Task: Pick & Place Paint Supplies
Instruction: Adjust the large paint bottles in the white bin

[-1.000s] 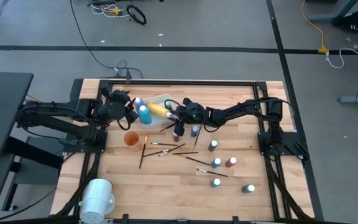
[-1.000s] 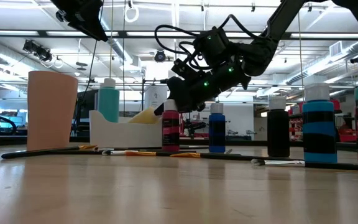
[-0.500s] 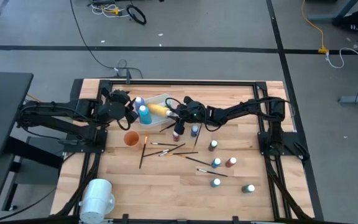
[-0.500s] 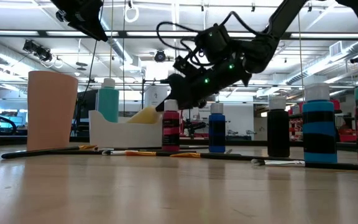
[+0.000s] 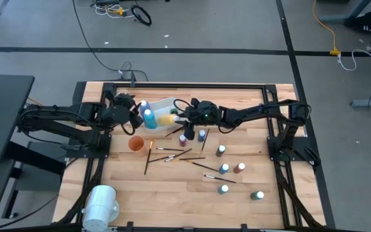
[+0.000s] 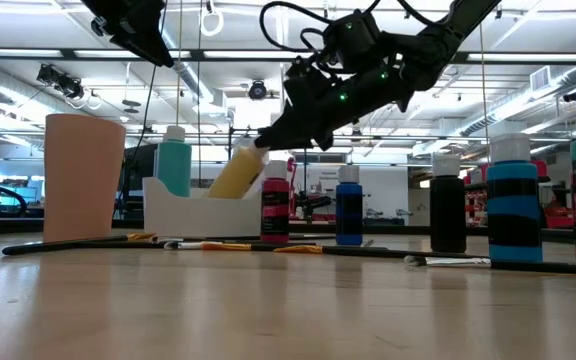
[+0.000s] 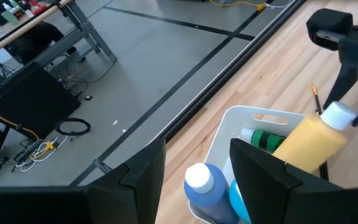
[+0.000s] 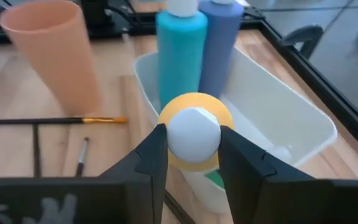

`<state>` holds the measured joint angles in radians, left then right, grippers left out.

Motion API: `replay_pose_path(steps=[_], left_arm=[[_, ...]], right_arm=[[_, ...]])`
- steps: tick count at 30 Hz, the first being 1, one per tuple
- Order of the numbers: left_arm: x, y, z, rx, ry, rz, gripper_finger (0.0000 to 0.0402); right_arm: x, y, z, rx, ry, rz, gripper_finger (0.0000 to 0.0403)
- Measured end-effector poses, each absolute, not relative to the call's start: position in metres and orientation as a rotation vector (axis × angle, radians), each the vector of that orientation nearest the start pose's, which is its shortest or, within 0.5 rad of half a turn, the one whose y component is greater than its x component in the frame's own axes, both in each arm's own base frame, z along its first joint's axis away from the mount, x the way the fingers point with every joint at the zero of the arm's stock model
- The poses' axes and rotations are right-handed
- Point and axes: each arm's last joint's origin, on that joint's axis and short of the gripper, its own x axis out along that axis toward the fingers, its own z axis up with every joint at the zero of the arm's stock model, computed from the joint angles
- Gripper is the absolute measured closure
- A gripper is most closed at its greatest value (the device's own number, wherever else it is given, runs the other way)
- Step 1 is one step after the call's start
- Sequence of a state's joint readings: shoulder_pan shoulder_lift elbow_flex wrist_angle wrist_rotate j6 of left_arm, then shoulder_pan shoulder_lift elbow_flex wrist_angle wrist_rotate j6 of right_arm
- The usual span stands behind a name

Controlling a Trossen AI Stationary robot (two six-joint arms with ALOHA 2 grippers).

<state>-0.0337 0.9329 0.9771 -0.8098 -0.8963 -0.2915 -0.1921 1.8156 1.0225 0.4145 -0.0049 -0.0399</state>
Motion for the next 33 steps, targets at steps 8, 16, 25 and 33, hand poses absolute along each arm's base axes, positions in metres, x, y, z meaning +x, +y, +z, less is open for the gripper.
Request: replay_pose_path(steps=[8, 16, 25, 33], left_arm=[[0.169, 0.017, 0.329, 0.074, 0.547, 0.905, 0.0212], [0.175, 0.017, 0.336, 0.106, 0.497, 0.881, 0.0212], [0.179, 0.015, 0.338, 0.089, 0.478, 0.801, 0.0212], [0.179, 0.015, 0.338, 0.091, 0.480, 0.800, 0.0211]], right_arm=[[0.384, -0.074, 0.198, 0.018, 0.312, -0.175, 0.0288], [0.397, -0.076, 0.222, -0.020, 0.394, -0.166, 0.0288], [0.406, -0.077, 0.239, -0.019, 0.372, -0.137, 0.0288], [0.422, -0.082, 0.219, -0.057, 0.428, -0.182, 0.0288]])
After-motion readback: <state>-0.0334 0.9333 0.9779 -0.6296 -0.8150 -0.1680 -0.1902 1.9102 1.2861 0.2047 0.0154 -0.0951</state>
